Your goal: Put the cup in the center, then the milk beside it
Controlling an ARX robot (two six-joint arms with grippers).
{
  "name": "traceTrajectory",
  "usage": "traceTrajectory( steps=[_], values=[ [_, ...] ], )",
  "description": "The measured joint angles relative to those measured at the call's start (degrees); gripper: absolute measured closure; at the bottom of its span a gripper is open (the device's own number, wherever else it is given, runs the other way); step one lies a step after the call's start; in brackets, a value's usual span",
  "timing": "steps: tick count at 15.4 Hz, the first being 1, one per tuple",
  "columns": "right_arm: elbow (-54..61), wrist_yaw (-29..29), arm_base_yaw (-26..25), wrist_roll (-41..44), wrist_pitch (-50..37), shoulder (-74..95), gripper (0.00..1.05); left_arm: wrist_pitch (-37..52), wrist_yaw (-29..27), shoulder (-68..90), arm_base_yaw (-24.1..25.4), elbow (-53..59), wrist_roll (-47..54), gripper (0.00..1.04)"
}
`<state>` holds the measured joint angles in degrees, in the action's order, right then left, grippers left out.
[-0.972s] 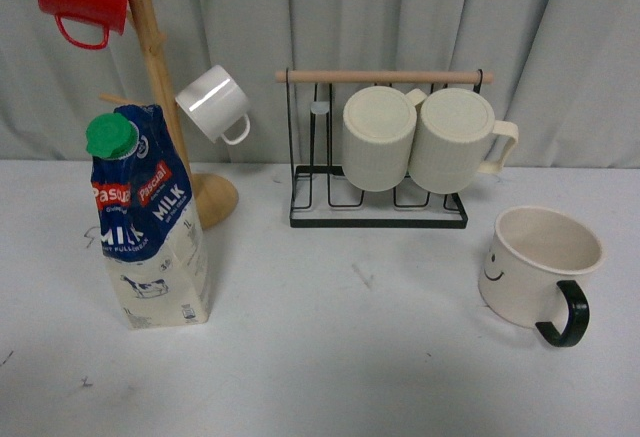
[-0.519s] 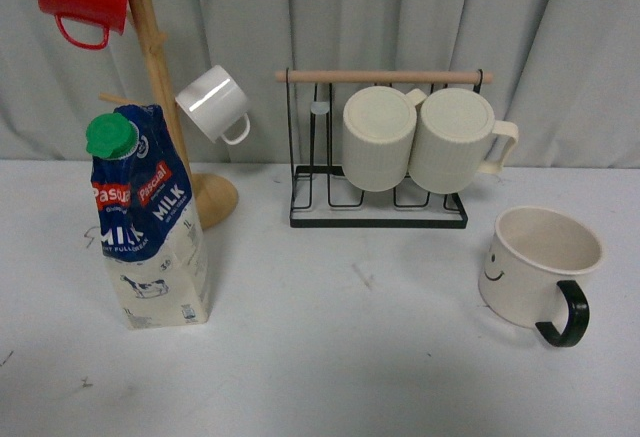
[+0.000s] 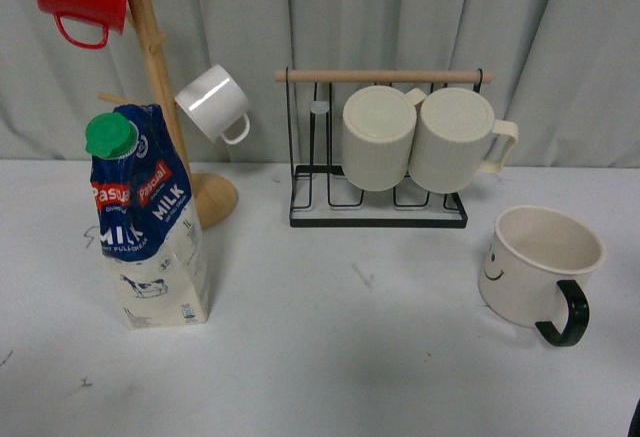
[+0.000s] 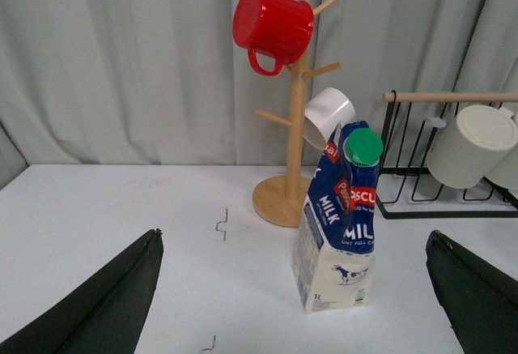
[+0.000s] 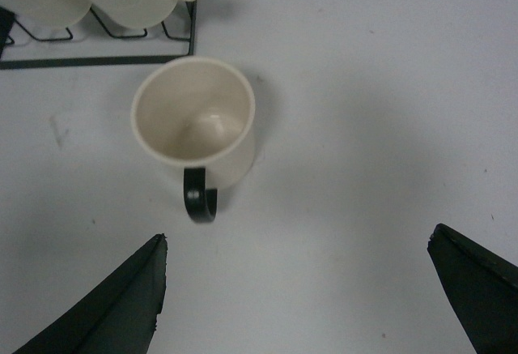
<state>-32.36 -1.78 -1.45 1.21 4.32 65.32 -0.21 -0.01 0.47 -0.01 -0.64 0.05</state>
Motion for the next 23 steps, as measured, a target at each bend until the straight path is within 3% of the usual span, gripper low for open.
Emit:
traceTrajectory(
  steps=[8,16,21,23],
  values=[
    [-11.98,0.04,0.83,-1.44,2.03,16.37,0.06,0.02,0.00,0.00,0.00,0.00,-0.02,0.07],
    [-33.27,1.75,2.95,-6.21,10.75,42.62,0.06,0.00,0.00,0.00,0.00,0.00,0.00,0.07],
    [-38.34,3.93,3.17,-7.39,10.71,50.86,0.06,0.00,0.00,0.00,0.00,0.00,0.00,0.07],
    [-39.50,3.93,3.76,-7.76,10.67,53.02,0.29,0.00,0.02,0.00,0.00,0.00,0.00,0.07]
  ],
)
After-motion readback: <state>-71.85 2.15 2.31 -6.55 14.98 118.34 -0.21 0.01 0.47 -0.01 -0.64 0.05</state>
